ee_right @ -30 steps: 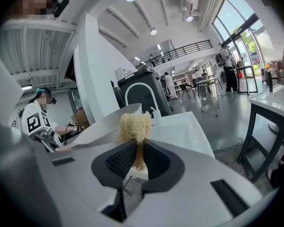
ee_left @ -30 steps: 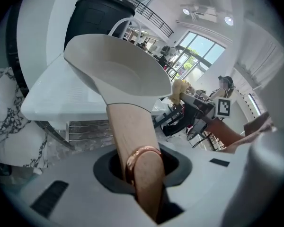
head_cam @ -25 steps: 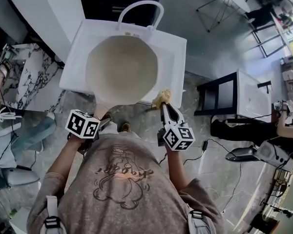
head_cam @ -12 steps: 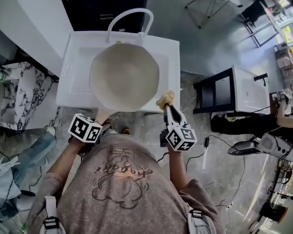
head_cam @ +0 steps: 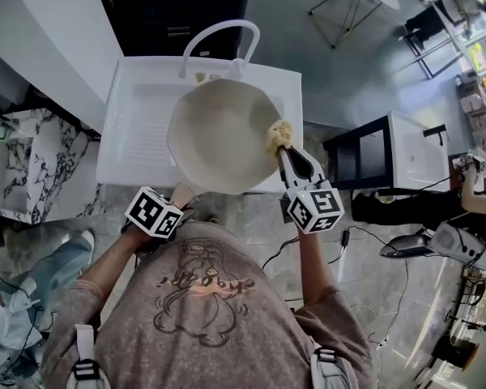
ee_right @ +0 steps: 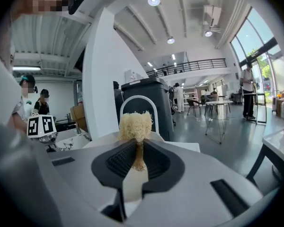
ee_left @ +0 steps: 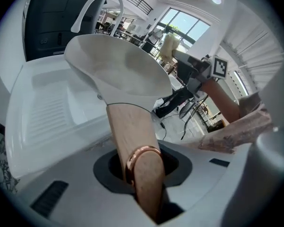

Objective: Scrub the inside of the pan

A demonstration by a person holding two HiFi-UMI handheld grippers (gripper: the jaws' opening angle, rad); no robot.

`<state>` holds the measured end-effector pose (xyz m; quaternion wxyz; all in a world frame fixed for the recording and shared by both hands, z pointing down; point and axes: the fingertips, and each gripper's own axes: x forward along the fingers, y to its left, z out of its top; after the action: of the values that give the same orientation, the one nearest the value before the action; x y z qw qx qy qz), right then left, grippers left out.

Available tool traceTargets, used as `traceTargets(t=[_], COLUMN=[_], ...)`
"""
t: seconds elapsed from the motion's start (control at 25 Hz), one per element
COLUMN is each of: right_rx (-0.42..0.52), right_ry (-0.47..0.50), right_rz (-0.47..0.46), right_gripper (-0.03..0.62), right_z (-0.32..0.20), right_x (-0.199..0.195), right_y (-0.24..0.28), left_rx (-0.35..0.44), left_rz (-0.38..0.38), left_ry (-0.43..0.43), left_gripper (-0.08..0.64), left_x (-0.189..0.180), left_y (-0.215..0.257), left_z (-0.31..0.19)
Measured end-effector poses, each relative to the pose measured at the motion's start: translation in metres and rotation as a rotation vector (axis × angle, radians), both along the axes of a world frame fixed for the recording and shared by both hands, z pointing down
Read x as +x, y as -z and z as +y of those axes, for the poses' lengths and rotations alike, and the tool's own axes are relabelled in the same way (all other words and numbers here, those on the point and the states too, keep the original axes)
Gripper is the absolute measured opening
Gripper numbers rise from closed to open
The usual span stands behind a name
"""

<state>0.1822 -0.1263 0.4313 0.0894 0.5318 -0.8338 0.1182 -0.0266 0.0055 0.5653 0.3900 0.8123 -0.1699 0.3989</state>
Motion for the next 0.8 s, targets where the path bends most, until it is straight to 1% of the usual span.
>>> traceTargets(t=[0.24,0.36,0.48,0.64,0.8], right_rx=[-0.006,-0.035,-0.077,-0.135,-0.22], right_ry=[0.173,0.255,0.33,0.385,0.407], right_rz=[0.077,0.118,0.156,0.24,0.292], right_gripper=[0.058,0.058,0.058,0.058,0.058], right_z=[-0.022,-0.022,-0.02,-0.021,-0.021], right_x=[-0.062,-0.094,-0.12,-0.139,-0.149], right_y=[0.005,-0.004,-0.018,-0.042,-0.074], left_rx=[0.002,-0.005,-0.008,-0.022,-0.032], left_rz=[-0.011,-0.002,-0.011,-0.018,-0.017], left_ry=[-0.069,-0.101,-0.139,-0.197,-0.239], left_gripper=[0.1,0.1,0.1,0.1,0.101], left_x=[0.009,0.012,0.013,0.016,0.018], left_y=[0.002,0.004,0.006,0.01,0.01], left_z=[0.002,0.007,0.012,0.022,0.031])
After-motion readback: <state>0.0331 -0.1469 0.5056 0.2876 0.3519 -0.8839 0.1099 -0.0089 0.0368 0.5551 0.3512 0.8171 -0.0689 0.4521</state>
